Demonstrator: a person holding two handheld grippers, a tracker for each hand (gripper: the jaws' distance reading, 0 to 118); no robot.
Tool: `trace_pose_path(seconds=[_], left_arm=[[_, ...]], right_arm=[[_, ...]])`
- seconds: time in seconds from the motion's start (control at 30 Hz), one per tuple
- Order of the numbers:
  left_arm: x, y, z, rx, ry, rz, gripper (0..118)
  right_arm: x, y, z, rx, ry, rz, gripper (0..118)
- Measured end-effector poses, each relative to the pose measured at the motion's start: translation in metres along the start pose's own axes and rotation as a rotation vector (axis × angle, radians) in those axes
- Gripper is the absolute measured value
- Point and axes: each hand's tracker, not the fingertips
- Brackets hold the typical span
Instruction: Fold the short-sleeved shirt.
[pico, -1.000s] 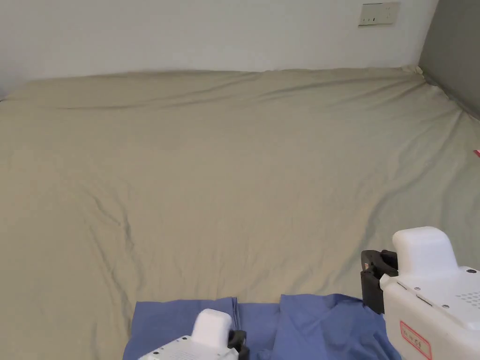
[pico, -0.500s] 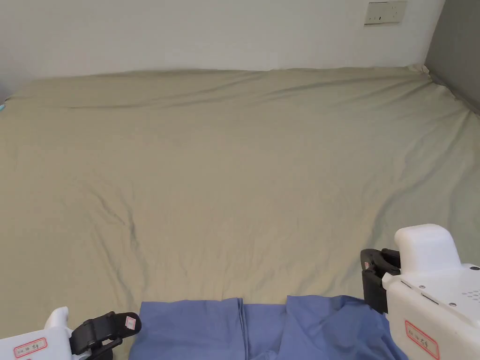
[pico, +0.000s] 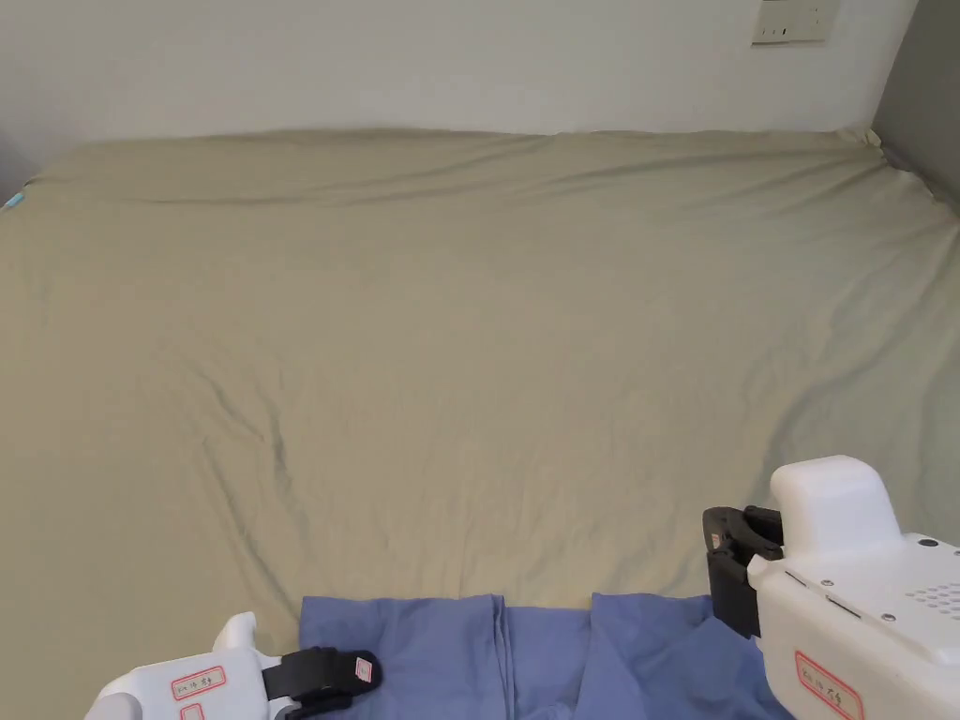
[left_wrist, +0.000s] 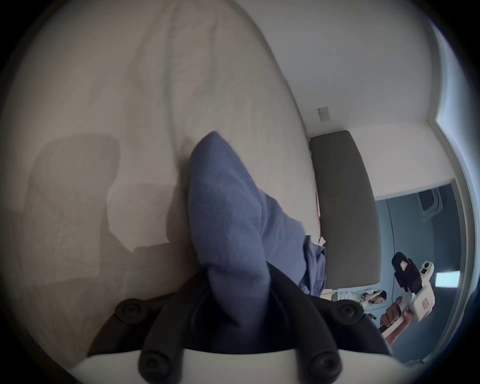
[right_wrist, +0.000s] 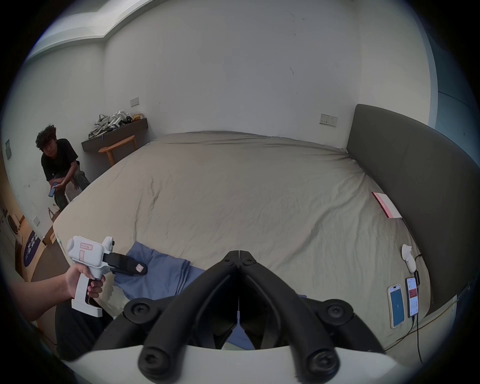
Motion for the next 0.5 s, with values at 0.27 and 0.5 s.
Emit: trace_pose_path(seconds=[0.27,0.5], left_arm=[[0.056,-0.005,0.001,-0.005,0.394,-0.545,11],[0.053,0.010,0.029,0.085,0.499,-0.599,11]], right_arm=[[-0.001,-0.001,0.003,-0.002,-0.004,0.000,2],[0.001,0.000,0.005,0.006,-0.019,0.000,2]])
